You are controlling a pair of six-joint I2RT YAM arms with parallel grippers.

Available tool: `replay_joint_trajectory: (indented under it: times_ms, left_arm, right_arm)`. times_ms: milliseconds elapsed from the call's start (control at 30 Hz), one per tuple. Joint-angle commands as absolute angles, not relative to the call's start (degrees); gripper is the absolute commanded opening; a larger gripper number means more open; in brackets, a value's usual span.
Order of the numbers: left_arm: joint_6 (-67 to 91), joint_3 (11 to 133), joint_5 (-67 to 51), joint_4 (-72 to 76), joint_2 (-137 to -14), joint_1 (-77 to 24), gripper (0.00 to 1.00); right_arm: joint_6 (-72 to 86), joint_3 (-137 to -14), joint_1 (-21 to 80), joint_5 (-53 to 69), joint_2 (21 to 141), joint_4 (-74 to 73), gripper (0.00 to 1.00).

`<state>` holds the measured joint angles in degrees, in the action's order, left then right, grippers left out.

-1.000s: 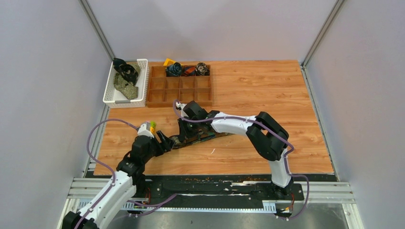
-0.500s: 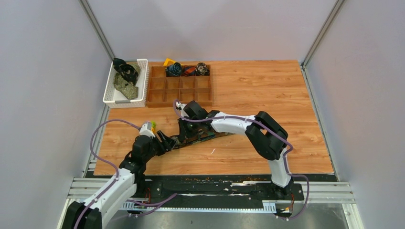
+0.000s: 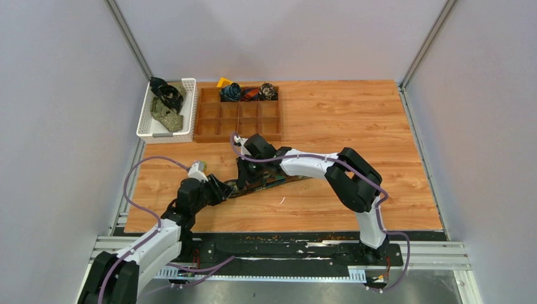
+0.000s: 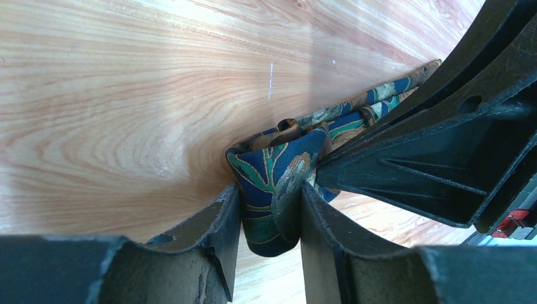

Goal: Roll the ties
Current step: Roll the tie at the center of the board.

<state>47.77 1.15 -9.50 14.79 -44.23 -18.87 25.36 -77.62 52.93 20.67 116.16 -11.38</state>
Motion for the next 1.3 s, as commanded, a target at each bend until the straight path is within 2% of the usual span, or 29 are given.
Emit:
replay_joint_trajectory:
  times_ms: [0,300,700,800,900,1100,1267]
  left_arm:
    - [42.32,3.87,-10.51,13.29,-46.57,-18.54,0.42]
    - [38.00,10.54,-10.96,3.67,-51.46,-19.40,0.35]
    - [34.64,20.16,4.41,-14.66,-51.44,-26.46,0.34]
    - [33.83,21.97,8.12,-17.73,-52.70,-26.63,0.34]
    - [33.42,23.41,9.92,-19.41,-53.89,-26.78,0.33]
    - [33.17,25.93,13.96,-22.58,-55.46,-28.28,0.32]
    - [32.60,28.38,18.27,-25.19,-57.84,-30.15,0.32]
  right_arm:
    - [24.06,-77.56,52.55,20.08,116.60,-12.02,0.07]
    - [22.46,-78.57,51.91,19.80,111.75,-14.39,0.14]
    - [22.58,-73.21,49.31,16.63,106.74,-13.75,0.15]
    - [23.07,-70.03,48.42,16.27,104.68,-12.23,0.22]
    - [23.60,-67.31,47.70,15.96,102.22,-10.56,0.35]
    - [23.12,-64.80,46.60,15.52,99.01,-10.71,0.41]
    - [22.07,-63.12,45.91,13.23,96.11,-11.49,0.50]
